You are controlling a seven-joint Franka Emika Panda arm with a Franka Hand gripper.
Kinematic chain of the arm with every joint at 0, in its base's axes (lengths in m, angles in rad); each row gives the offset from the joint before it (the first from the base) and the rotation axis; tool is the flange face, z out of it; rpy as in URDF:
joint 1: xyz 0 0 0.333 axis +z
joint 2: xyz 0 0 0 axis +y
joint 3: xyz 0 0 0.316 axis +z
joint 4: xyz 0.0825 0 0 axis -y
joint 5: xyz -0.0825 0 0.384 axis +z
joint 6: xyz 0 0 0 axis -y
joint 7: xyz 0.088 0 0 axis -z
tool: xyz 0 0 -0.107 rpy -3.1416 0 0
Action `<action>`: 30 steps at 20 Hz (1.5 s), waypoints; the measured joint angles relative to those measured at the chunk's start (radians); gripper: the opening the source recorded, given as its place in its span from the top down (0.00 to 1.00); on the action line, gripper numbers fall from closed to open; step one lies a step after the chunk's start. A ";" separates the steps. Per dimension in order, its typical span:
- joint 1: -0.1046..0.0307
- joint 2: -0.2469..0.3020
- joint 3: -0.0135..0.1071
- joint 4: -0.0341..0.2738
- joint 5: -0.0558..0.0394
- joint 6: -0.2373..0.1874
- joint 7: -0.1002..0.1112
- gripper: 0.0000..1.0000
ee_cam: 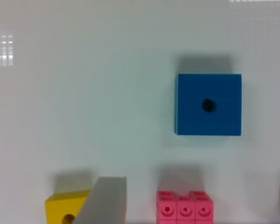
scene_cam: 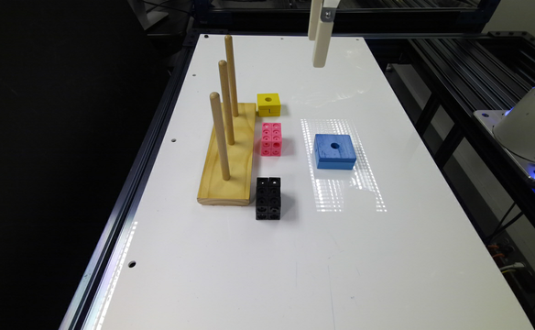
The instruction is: Pick up pink block.
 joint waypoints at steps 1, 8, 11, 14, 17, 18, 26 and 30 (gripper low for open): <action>0.000 0.008 0.001 0.009 0.0000 0.003 0.000 0.00; 0.000 0.074 0.002 0.042 0.0000 0.029 0.000 0.00; 0.000 0.132 0.002 0.041 0.0000 0.084 0.000 0.00; 0.000 0.177 0.002 0.044 0.0000 0.128 0.000 0.00; 0.000 0.183 0.002 0.045 0.0000 0.134 0.000 0.00; 0.000 0.182 0.002 0.045 0.0000 0.134 0.000 0.00; 0.000 0.285 0.002 0.040 0.0000 0.224 0.000 0.00; 0.000 0.312 0.002 0.043 0.0000 0.251 0.000 0.00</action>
